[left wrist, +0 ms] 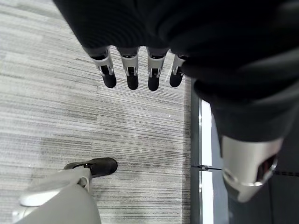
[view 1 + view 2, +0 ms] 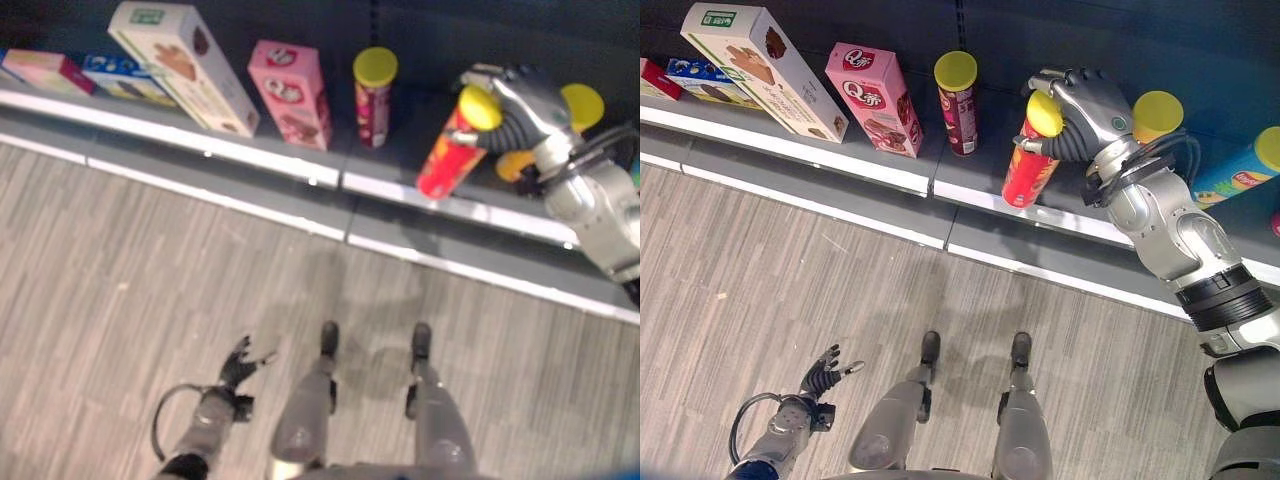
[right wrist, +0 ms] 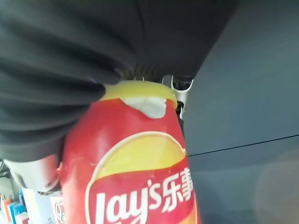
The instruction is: Put the goods on the table back onto the shelves and tidy them up.
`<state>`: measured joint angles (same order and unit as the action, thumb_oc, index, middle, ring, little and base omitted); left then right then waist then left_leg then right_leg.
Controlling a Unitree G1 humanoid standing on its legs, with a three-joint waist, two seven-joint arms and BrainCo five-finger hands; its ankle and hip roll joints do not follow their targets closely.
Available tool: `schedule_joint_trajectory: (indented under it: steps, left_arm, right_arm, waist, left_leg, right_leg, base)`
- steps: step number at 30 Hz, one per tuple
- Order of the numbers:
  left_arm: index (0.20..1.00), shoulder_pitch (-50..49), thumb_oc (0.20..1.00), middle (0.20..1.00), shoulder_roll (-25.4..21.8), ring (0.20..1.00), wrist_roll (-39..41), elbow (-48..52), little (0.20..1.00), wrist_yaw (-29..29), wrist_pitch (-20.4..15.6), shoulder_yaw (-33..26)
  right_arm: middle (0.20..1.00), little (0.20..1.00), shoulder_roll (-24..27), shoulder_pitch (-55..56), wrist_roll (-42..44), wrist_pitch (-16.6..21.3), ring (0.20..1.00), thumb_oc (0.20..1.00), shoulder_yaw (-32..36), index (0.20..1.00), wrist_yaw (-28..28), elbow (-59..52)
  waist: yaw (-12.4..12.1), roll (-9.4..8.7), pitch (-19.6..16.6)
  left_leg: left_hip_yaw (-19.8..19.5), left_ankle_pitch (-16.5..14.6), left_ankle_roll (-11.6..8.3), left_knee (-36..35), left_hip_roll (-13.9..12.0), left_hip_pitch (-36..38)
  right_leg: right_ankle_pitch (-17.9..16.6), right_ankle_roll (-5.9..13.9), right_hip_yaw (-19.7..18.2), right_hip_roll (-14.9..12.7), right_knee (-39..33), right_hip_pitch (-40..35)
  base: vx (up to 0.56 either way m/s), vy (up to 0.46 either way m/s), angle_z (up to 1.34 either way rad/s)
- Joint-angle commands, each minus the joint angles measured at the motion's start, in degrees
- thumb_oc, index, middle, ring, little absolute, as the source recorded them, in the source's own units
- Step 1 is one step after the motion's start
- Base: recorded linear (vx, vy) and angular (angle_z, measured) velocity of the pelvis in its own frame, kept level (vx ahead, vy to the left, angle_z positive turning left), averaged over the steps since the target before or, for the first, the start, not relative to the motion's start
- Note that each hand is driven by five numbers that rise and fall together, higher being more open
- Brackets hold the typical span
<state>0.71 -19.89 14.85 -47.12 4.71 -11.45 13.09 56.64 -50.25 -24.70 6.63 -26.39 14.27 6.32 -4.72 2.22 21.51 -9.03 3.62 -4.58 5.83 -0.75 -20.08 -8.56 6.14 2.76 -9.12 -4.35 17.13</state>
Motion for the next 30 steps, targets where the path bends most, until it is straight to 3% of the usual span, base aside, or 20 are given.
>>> schedule_joint_trajectory:
  steps: [1,5,11,30]
  left_arm:
    - [1.000,-0.5,1.000,1.000,-3.6,1.000,1.1,1.0,1.000,1.1,-1.8,-0.3]
    - [1.000,0.8,1.000,1.000,-4.8,1.000,0.1,1.8,1.000,1.4,-2.3,-0.2]
    - [1.000,0.7,1.000,1.000,-5.8,1.000,-0.7,2.0,1.000,1.7,-2.7,0.6]
    - [1.000,0.6,1.000,1.000,-3.9,1.000,0.8,1.7,1.000,2.2,-3.1,2.2]
  right_arm:
    - [0.200,0.200,2.3,-7.2,0.2,0.5,0.200,0.200,1.4,0.200,4.3,-0.7]
    - [0.200,0.200,2.4,-10.0,-1.6,-0.6,0.200,0.200,0.2,0.200,5.8,1.9]
    - [0.200,0.200,1.9,-14.9,-3.7,-1.2,0.200,0.200,-2.7,0.200,7.2,5.9]
    - [0.200,0.200,3.2,-22.9,-5.0,-1.9,0.200,0.200,-10.4,0.200,7.8,11.9]
  waist:
    - [-2.1,0.51,-0.8]
    - [-2.5,1.43,-0.2]
    - [-2.8,1.88,0.6]
    - [-3.4,2.16,1.9]
  left_leg:
    - [-3.7,-0.2,-3.23,-7.8,-3.1,-2.3]
    - [-0.3,-1.5,-2.20,-5.2,-1.0,-3.0]
    - [1.8,-2.9,-1.31,-3.1,0.5,-3.8]
    - [0.9,-1.3,-1.36,-6.0,0.9,-5.2]
  right_leg:
    - [11.1,1.61,-2.7,4.0,5.6,-2.1]
    - [9.4,2.17,-4.5,2.1,6.4,0.2]
    - [7.7,2.84,-5.4,0.2,5.0,0.8]
    - [6.9,3.68,-3.7,-0.4,3.3,2.0]
  base:
    - [0.01,0.206,-0.30]
    - [0.04,0.211,-0.12]
    - [0.05,0.078,-0.19]
    - [0.01,0.000,0.01]
